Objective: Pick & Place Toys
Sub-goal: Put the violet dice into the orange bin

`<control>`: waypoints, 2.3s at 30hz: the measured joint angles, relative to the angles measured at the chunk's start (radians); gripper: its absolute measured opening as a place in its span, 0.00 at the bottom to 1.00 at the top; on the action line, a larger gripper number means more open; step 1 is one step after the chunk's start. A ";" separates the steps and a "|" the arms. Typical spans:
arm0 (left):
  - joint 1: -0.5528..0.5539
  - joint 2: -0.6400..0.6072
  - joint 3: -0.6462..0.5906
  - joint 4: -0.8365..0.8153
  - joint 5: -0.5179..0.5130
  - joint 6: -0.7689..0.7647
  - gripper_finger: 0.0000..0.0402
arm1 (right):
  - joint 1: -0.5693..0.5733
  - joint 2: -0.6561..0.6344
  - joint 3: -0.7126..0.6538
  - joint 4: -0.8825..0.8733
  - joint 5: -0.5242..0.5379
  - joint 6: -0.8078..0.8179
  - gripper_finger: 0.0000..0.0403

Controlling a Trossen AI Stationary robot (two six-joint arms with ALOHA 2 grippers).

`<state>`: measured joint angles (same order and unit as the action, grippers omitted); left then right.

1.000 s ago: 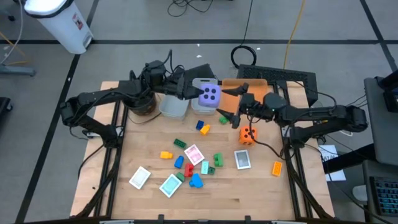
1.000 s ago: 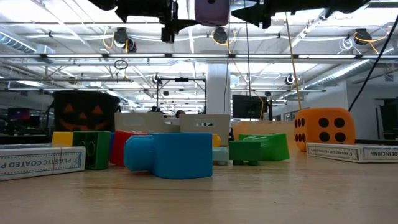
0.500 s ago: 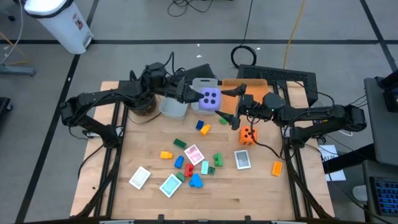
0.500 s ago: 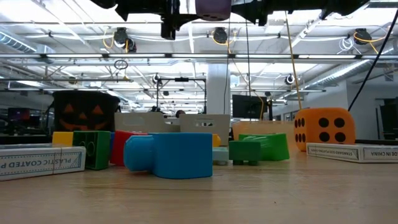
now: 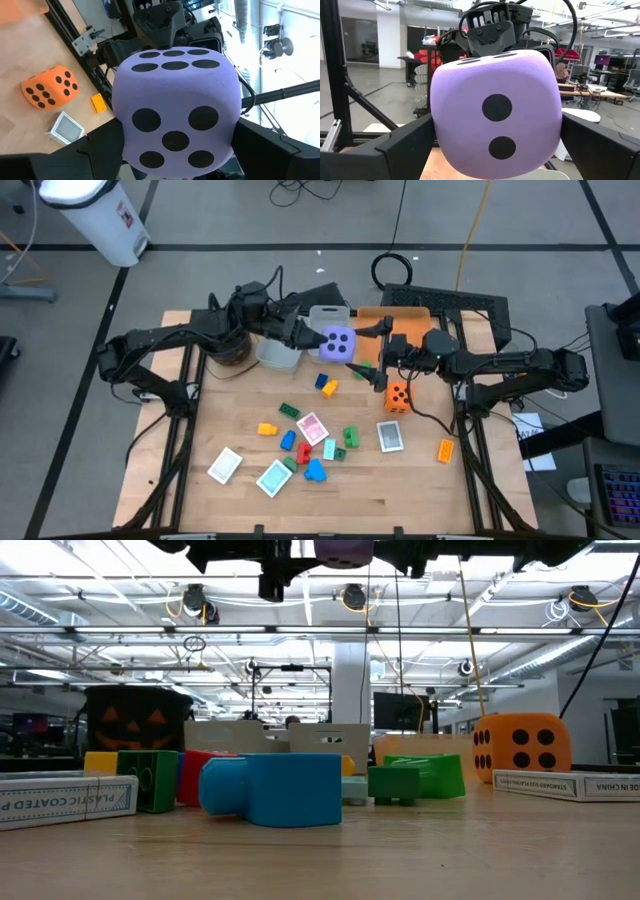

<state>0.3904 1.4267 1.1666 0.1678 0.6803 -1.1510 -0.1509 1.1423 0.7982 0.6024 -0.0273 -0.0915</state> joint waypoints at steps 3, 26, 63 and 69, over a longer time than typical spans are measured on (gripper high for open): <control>0.000 0.000 0.000 -0.006 -0.003 0.016 0.79 | 0.000 0.000 0.000 -0.001 0.000 -0.029 0.99; 0.000 0.000 0.000 -0.012 -0.022 0.005 0.79 | 0.002 -0.001 0.000 -0.011 0.024 -0.099 0.99; 0.005 0.000 -0.001 0.021 -0.026 0.046 0.96 | 0.002 0.005 0.000 0.017 -0.018 -0.049 0.82; 0.021 0.001 -0.001 0.028 -0.027 0.075 0.99 | 0.001 0.001 0.000 0.015 -0.017 -0.025 0.82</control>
<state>0.4111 1.4273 1.1660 0.1959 0.6530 -1.0759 -0.1497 1.1433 0.7982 0.6176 -0.0442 -0.1167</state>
